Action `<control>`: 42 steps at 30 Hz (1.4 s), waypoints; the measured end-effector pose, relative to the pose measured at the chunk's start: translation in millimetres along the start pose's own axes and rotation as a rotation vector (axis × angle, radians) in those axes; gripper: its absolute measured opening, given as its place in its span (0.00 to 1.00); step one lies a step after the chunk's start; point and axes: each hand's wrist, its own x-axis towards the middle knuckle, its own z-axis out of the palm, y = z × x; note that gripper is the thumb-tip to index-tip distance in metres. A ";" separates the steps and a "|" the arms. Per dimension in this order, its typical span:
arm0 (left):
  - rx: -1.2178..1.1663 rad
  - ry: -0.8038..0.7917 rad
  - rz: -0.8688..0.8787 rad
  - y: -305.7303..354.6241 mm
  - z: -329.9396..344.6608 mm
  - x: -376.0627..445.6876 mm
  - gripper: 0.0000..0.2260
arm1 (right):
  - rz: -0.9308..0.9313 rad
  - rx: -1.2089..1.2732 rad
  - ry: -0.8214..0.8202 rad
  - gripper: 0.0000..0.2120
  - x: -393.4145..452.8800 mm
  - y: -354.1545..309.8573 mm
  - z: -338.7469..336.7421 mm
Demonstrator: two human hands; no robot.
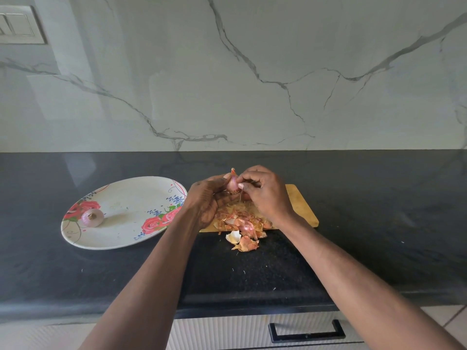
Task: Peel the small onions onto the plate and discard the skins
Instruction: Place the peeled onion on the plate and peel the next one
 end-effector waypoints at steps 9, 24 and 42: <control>0.045 -0.010 0.020 -1.2 -0.4 0.9 0.05 | -0.039 -0.073 -0.044 0.07 1.0 4.7 0.7; 0.036 0.025 0.017 -1.3 -0.1 0.5 0.04 | -0.072 -0.110 -0.053 0.07 -1.6 4.9 -0.9; 0.051 -0.005 0.040 -1.8 1.6 -1.5 0.04 | -0.061 -0.033 -0.050 0.10 -2.2 6.0 1.7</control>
